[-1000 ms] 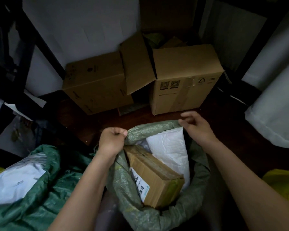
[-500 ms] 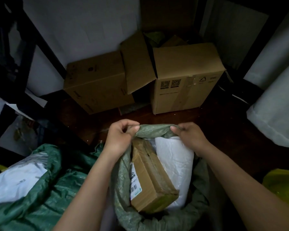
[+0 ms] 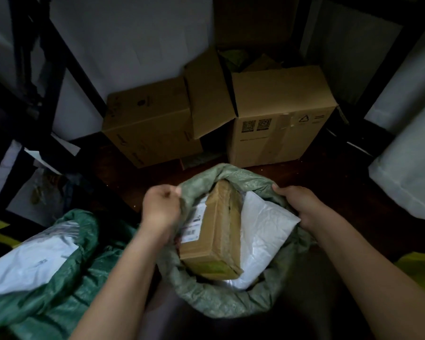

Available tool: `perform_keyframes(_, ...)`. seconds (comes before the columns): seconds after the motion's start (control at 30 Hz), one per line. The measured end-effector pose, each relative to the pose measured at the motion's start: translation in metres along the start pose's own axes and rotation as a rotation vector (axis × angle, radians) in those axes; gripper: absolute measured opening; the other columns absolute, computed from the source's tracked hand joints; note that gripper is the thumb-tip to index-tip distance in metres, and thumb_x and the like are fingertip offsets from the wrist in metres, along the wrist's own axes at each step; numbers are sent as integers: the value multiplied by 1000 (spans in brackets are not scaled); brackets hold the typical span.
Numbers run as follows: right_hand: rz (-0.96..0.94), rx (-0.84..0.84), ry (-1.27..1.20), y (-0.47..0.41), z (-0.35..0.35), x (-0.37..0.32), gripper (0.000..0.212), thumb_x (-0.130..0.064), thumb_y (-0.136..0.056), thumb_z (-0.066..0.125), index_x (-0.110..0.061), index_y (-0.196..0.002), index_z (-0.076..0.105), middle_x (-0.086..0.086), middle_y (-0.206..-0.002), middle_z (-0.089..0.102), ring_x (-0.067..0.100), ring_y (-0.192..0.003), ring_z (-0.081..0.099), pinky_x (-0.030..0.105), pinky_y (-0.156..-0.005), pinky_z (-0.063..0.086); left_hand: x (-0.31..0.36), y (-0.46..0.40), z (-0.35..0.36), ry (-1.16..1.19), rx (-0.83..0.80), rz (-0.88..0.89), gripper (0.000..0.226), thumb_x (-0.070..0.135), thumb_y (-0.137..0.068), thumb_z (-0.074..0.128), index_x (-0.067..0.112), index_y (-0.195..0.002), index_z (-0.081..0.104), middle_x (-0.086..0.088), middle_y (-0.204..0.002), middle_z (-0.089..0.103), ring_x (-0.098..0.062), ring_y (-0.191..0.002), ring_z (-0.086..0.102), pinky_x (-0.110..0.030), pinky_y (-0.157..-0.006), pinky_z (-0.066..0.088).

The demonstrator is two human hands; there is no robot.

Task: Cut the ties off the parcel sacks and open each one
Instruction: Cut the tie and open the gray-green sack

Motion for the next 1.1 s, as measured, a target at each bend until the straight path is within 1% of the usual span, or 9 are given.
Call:
perform_keyframes(0.07,35,-7,-35,1,-5,-2,18,-17,-90,68,0,-91,66,13,-70,71,25,-61,67,33,-60,54,-7,-2,2,440,-102,-313,25,9,-98,50,3,-80,66,-13,-62,67,-22,-51,65,-28,-46,52)
perform_keyframes(0.13,40,14,36,0,-10,-2,24,-17,-90,67,3,-102,65,18,-87,71,29,-74,67,38,-71,55,-11,-1,8,505,-220,-436,26,6,-99,45,1,-82,66,-16,-64,68,-23,-50,66,-32,-43,54)
perform_keyframes(0.27,-32,44,346,-6,-16,-4,29,-23,-93,63,-1,-111,64,17,-108,66,32,-94,64,36,-80,52,-13,-2,17,414,-271,-421,27,-3,-98,40,11,-84,58,-14,-75,62,-23,-58,62,-27,-42,54)
perform_keyframes(0.33,-264,84,508,-5,-16,-18,16,-18,-93,60,-12,-107,67,9,-107,67,24,-100,63,28,-82,48,-11,-6,13,396,-230,-375,26,-3,-97,42,14,-83,56,-11,-71,60,-20,-56,60,-25,-42,52)
perform_keyframes(0.47,-688,-147,486,13,16,-35,39,-12,-94,59,-33,-127,58,-5,-124,61,7,-112,57,16,-90,44,-7,-1,20,413,-323,-387,31,-2,-96,37,7,-88,66,-16,-76,69,-24,-58,67,-32,-54,56)
perform_keyframes(0.6,-843,-156,843,15,37,-25,64,-36,-86,70,-42,-143,40,-5,-137,52,16,-127,47,42,-105,41,-9,-2,19,384,-366,-394,20,14,-88,58,0,-99,67,-21,-85,70,-30,-69,68,-37,-65,55)
perform_keyframes(0.73,-893,-86,862,12,37,-26,52,-32,-90,65,-39,-139,48,0,-113,58,19,-105,56,45,-93,47,-9,1,21,247,-421,-276,52,12,-62,85,4,-110,64,-17,-93,72,-29,-77,72,-37,-66,59)
perform_keyframes(0.97,-834,-221,600,16,32,-32,20,-18,-100,51,-23,-93,69,-9,-87,69,5,-84,64,22,-73,47,0,-11,6,-54,-151,135,32,17,-67,86,32,-84,62,-4,-102,60,-15,-84,63,-24,-65,52)
perform_keyframes(1.1,-580,-164,480,7,23,-23,32,-33,-100,49,-12,-91,72,10,-89,74,24,-88,69,38,-81,53,1,-12,3,-253,-81,350,30,22,-69,85,34,-83,61,8,-97,48,-8,-88,52,-17,-72,40)
Point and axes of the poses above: each hand's wrist, its own y-axis away from the middle knuckle, its own z-axis out of the palm, x = y × z, the point moved 5 cm from there along -y, towards the middle knuckle
